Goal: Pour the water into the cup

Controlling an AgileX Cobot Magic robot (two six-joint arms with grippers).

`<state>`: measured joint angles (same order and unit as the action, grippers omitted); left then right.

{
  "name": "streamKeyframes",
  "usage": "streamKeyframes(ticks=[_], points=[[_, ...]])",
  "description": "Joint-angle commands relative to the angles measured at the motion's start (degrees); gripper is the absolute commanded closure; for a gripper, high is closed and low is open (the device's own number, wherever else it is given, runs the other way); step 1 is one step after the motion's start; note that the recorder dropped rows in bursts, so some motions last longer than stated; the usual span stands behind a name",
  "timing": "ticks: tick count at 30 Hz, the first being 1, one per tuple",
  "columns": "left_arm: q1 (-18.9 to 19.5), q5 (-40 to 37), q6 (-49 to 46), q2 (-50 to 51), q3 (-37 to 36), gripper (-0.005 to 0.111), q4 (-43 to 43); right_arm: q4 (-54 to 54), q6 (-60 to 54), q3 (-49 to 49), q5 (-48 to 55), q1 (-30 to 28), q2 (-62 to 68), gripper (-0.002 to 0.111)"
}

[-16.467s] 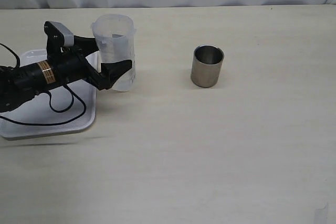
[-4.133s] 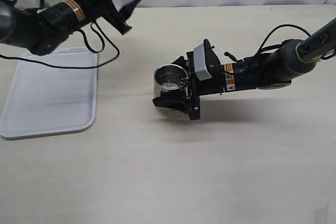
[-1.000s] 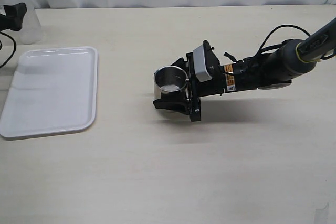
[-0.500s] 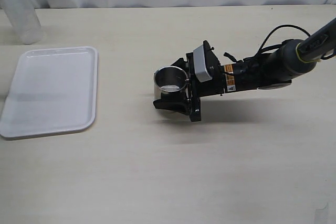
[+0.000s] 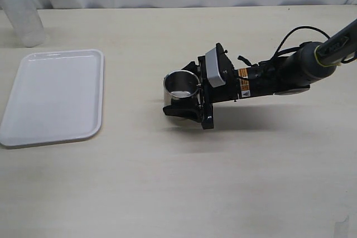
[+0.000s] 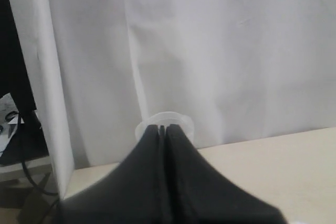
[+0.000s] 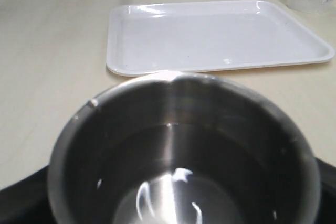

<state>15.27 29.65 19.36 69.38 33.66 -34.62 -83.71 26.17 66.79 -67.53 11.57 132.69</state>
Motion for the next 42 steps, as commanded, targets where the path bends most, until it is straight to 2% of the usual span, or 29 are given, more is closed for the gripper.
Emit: streamKeyframes(ticks=[1,5,9,22,28,31,36,42], points=[[0.0,-1.1,14.2,-9.1,-2.3,0.107,-11.9,0.3,-0.2,0.2,-2.4,-0.4,-0.6,0.104],[0.0,-1.2,23.3,-18.3,-4.3,0.107,-20.3,0.3,-0.2,0.2,-2.4,-0.4,-0.6,0.104],[0.0,-3.2,26.5,-26.4,-6.0,0.107,-21.5,-0.4,-0.2,0.2,-2.4,-0.4,-0.6,0.104],[0.0,-4.0,47.2,-51.5,-14.2,0.107,-39.7,-0.7,-0.2,0.2,-2.4,-0.4,-0.6,0.104],[0.0,-4.0,51.7,-54.5,-22.5,0.107,-40.3,0.5,-0.4,0.2,-2.4,-0.4,-0.6,0.104],[0.0,-0.4,51.7,-54.5,-25.2,0.107,-40.2,0.3,-0.4,0.2,-2.4,-0.2,-0.6,0.104],[0.0,-1.5,51.7,-54.5,-27.2,0.107,-39.9,1.0,0.8,0.6,-2.4,0.5,-0.6,0.104],[0.0,-0.6,52.9,-54.5,-27.6,0.107,-39.7,1.8,7.5,5.2,-2.4,5.2,-0.6,0.104]])
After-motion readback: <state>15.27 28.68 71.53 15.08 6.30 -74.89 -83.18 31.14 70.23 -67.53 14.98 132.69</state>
